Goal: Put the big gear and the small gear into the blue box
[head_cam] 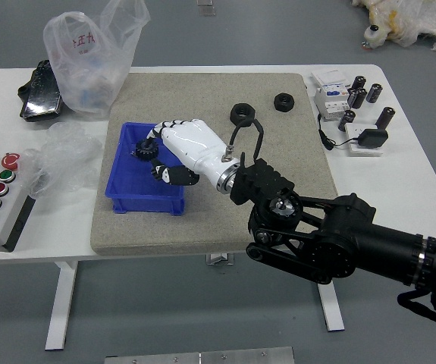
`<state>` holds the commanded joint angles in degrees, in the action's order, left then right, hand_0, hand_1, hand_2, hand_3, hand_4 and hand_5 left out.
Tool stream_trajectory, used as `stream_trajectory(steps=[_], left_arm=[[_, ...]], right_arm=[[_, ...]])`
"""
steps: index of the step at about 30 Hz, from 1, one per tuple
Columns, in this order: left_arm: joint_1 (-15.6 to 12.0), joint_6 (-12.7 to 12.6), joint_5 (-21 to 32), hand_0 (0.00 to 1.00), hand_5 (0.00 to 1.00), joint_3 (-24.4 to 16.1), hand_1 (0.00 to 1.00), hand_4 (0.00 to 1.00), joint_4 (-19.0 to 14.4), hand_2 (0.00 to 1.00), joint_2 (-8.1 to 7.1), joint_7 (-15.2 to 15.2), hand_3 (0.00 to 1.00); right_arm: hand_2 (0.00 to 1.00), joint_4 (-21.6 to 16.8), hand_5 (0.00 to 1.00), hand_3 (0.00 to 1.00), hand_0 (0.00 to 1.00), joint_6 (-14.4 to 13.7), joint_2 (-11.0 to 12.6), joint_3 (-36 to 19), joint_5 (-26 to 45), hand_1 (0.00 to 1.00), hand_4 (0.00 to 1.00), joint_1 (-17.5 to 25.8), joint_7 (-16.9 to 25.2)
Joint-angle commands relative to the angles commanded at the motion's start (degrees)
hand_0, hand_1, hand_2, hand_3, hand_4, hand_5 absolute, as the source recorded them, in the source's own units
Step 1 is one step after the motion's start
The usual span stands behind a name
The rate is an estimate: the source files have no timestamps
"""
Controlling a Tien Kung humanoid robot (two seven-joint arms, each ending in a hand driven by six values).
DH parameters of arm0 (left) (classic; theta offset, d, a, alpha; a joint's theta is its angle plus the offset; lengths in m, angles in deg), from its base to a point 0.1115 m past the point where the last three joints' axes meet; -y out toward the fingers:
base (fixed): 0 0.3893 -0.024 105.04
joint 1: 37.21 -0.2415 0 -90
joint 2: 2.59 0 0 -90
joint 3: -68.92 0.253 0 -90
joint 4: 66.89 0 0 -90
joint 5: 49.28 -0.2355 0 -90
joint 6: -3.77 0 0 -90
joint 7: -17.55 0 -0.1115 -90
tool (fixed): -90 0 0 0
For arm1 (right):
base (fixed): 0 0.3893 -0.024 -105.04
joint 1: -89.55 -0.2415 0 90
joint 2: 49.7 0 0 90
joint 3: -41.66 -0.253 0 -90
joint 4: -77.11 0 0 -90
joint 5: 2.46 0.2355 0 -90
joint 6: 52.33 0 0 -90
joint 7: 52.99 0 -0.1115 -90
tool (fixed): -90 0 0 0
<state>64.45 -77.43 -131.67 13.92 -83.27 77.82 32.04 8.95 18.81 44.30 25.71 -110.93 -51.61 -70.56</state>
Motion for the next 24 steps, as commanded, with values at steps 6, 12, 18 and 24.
stream_trajectory(steps=[6,12,18,24], left_arm=[[0.0,0.1,-0.2,0.72,0.527,-0.1,0.577,0.689,0.0,0.567,0.08,0.1,0.679],[-0.1,-0.1,0.1,0.72,0.526,0.0,0.577,0.688,0.0,0.568,0.2,0.1,0.679],[-0.1,-0.2,0.6,0.72,0.523,0.3,0.578,0.687,0.0,0.567,0.29,0.0,0.679],[0.5,-0.1,0.3,0.719,0.524,0.4,0.577,0.688,0.1,0.568,0.07,-0.3,0.679]], right_arm=[[0.845,0.0,0.336,0.754,0.458,-0.2,-0.2,0.7,0.9,0.798,0.564,0.4,0.0],[0.829,0.0,0.342,0.746,0.456,-1.8,2.0,-4.1,6.0,0.784,0.57,3.4,2.6],[0.751,-2.6,0.335,0.703,0.446,-2.5,7.2,-12.2,15.2,0.708,0.569,9.5,9.7],[0.708,-6.3,0.317,0.679,0.48,0.1,11.5,-22.0,27.5,0.668,0.578,17.0,18.8]])
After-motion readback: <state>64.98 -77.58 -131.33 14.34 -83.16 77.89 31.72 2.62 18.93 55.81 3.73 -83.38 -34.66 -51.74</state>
